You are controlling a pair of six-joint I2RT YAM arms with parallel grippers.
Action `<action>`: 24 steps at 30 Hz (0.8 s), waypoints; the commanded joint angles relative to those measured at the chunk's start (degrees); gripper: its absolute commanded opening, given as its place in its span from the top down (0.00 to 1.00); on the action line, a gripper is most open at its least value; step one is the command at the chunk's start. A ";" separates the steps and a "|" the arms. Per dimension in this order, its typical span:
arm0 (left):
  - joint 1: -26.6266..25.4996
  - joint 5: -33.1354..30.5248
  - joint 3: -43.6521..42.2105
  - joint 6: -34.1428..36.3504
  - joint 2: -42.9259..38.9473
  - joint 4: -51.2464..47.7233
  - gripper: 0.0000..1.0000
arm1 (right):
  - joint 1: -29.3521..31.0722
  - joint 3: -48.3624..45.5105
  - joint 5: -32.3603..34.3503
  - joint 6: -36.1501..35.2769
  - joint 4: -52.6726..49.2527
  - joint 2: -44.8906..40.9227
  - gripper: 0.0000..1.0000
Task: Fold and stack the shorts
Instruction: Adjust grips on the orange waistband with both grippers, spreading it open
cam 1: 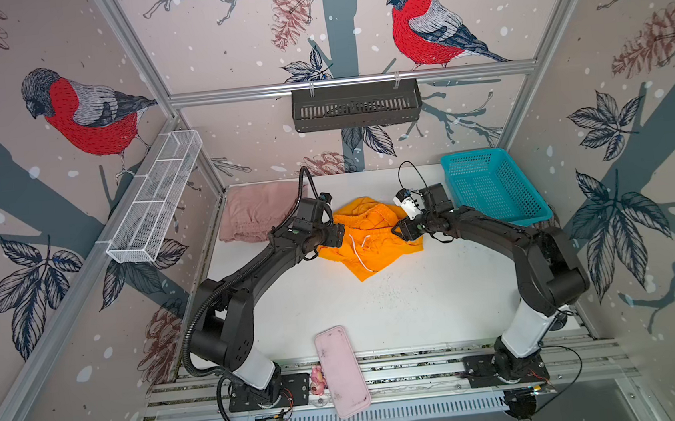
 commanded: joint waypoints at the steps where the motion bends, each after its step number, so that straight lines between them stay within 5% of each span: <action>1: 0.51 -0.53 0.12 -0.03 -0.42 2.85 0.16 | 0.17 1.45 1.11 0.04 -0.03 1.53 0.51; 4: 0.91 -0.48 1.17 0.39 0.79 3.26 0.16 | 0.17 2.30 1.54 -0.22 -0.61 2.06 0.60; 9: 1.26 1.24 3.82 1.28 3.33 3.79 0.18 | 0.08 1.84 1.98 -0.09 0.34 0.43 0.94; 18: 1.31 2.53 7.96 1.51 8.33 0.98 0.40 | -0.01 0.58 2.86 -0.08 1.19 -1.74 0.97; 24: 4.54 1.09 8.38 -1.05 8.69 0.55 0.38 | -0.36 -1.21 3.41 -0.61 2.33 -5.10 0.98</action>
